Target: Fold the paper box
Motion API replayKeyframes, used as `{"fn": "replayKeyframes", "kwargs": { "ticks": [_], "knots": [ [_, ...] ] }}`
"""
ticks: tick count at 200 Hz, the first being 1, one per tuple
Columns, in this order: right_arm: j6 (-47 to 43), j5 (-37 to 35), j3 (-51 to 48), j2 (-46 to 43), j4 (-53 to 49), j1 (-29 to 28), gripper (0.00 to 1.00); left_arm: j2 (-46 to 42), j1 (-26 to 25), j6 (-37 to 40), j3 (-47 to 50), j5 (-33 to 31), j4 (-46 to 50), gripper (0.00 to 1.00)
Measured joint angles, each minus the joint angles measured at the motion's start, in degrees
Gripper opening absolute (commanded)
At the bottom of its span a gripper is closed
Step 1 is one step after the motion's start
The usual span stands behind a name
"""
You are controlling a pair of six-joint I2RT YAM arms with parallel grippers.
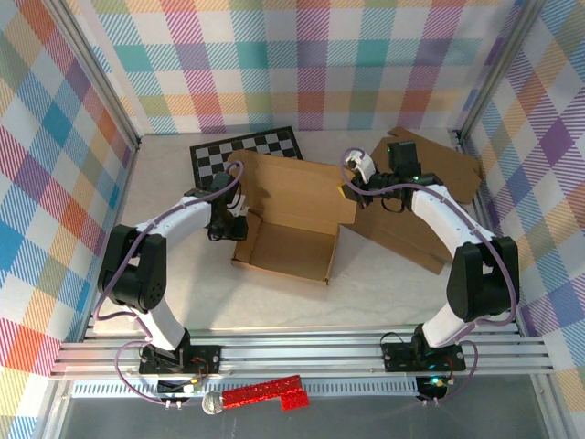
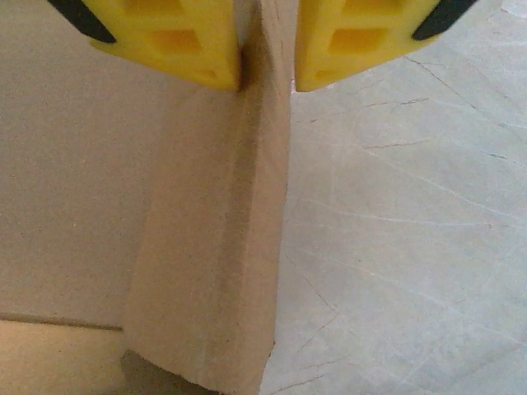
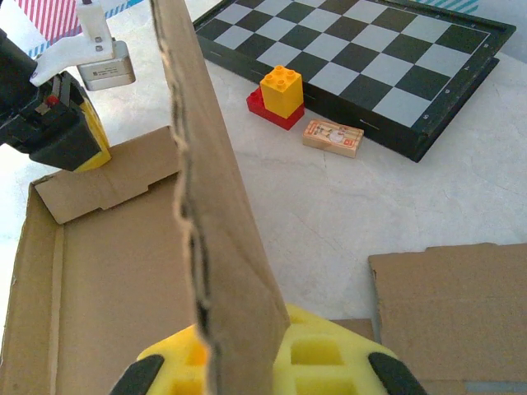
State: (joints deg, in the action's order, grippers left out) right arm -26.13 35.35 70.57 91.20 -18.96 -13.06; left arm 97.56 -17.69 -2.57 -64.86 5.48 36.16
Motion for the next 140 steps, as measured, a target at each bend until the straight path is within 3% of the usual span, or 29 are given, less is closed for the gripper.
{"fn": "replayKeyframes", "kwargs": {
  "ticks": [78, 103, 132, 140],
  "knots": [
    [0.00, 0.00, 0.04, 0.00, 0.02, 0.00, 0.00, 0.61, 0.68, 0.72, -0.72, 1.95, 0.55, 0.30],
    [0.00, -0.02, 0.04, 0.00, 0.02, 0.00, 0.00, 1.25, 1.64, 0.83, -0.70, 5.16, 0.52, 0.21],
    [0.00, -0.15, 0.07, 0.00, 0.02, 0.02, 0.00, 1.81, 2.47, 1.40, -0.70, 6.95, 0.59, 0.00],
    [0.00, -0.22, 0.11, 0.00, 0.07, 0.02, 0.00, 1.81, 2.71, 1.44, -0.70, 7.15, 0.61, 0.00]
  ]
}}
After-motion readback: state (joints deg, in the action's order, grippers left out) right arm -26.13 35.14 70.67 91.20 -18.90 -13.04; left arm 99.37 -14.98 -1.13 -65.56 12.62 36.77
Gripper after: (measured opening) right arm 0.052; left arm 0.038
